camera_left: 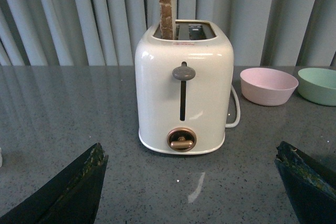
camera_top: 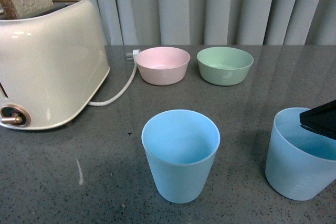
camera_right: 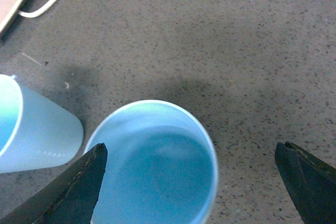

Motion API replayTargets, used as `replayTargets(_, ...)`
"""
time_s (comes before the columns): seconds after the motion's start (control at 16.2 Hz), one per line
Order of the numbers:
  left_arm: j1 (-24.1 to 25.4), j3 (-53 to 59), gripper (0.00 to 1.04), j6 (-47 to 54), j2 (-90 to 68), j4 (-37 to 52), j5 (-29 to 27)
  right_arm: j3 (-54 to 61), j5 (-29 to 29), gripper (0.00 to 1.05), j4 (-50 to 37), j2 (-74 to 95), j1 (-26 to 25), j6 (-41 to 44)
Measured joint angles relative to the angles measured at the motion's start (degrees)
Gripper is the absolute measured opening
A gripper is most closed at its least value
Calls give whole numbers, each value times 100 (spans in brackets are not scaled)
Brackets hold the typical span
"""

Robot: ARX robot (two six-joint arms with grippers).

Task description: Stack blue cups with both arms

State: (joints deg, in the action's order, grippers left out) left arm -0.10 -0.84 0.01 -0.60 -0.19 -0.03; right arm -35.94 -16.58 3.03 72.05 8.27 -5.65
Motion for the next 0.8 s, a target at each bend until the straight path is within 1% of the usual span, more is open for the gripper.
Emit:
replayTargets(0.12,0,0,98,0,0,-2,2,-37,33,98,-31,-24,177,-120)
replayTargets(0.25,0,0,98,0,0,0,2,-59,326,98,-7,-13,260,-138)
replayTargets(0.43,0,0,98,0,0,-2,2,-59,621,98,-90,129,249,-138)
replayTargets(0.8,0,0,98,0,0,0,2,-61,807,98,-328,667,223,-140)
